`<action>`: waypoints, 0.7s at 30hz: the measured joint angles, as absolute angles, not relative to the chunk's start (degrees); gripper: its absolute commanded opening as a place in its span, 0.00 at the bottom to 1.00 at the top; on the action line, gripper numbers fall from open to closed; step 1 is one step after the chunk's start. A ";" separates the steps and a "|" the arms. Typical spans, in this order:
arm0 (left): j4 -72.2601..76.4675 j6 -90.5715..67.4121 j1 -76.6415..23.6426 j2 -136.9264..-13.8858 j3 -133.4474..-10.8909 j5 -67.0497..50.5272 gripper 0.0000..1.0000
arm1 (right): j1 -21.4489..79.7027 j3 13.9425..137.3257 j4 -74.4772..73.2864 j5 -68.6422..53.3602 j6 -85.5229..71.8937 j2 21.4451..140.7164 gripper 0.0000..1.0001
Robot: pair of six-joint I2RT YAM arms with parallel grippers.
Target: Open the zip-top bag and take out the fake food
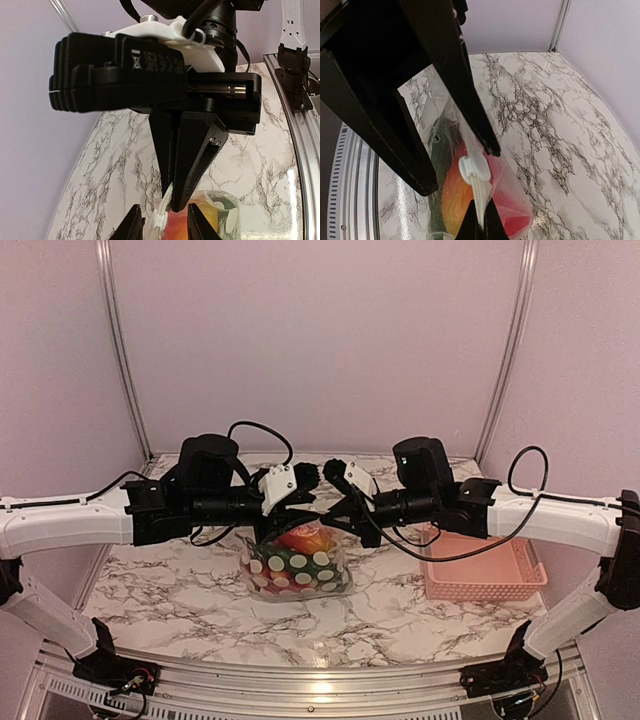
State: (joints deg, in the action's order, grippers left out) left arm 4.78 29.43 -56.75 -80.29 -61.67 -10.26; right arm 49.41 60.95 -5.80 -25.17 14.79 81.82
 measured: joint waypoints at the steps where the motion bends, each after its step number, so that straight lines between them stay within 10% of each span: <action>1: 4.78 29.69 -56.75 -80.47 -61.91 -9.93 0.32 | 49.41 60.95 -5.85 -25.19 14.81 81.78 0.00; 21: 3.33 30.87 -56.53 -82.46 -62.78 -8.10 0.08 | 49.67 60.12 -5.89 -24.91 14.81 80.55 0.00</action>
